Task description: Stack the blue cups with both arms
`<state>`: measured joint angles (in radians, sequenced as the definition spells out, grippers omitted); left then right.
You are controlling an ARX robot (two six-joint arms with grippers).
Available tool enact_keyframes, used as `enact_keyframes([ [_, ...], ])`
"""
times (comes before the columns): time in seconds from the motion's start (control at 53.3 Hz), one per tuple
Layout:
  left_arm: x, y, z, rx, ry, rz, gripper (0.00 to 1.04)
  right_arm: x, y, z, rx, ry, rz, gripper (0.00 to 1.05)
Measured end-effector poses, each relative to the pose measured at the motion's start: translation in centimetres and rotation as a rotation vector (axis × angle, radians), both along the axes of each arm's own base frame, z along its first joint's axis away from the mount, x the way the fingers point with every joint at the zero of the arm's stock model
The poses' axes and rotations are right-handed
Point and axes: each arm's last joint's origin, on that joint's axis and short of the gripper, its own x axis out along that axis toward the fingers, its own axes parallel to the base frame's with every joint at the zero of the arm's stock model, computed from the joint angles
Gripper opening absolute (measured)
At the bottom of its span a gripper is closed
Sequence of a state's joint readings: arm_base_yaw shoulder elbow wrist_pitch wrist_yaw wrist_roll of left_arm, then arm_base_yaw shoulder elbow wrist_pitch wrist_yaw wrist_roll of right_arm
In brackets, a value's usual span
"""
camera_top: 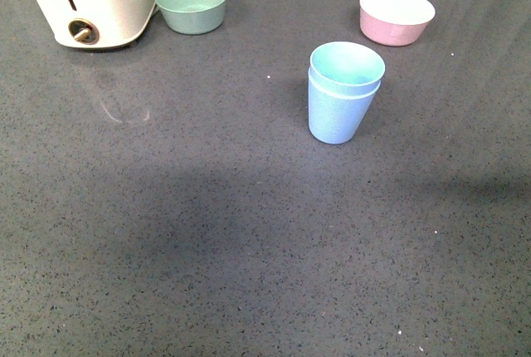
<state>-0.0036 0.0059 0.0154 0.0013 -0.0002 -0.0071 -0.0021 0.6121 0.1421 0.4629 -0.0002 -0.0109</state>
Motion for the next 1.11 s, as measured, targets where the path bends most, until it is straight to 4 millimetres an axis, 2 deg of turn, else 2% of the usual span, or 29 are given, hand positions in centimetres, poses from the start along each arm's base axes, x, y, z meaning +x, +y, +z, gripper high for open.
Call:
enact_keyframes([
  [0.619,0.0,0.0,0.0,0.000,0.000,0.000,0.96,-2.6,0.0,-2.4,0.000,-0.007,0.000,0.02],
  [1.107,0.0,0.0,0.0,0.000,0.000,0.000,0.96,-3.8,0.0,-2.3,0.001,-0.030,0.000,0.02],
])
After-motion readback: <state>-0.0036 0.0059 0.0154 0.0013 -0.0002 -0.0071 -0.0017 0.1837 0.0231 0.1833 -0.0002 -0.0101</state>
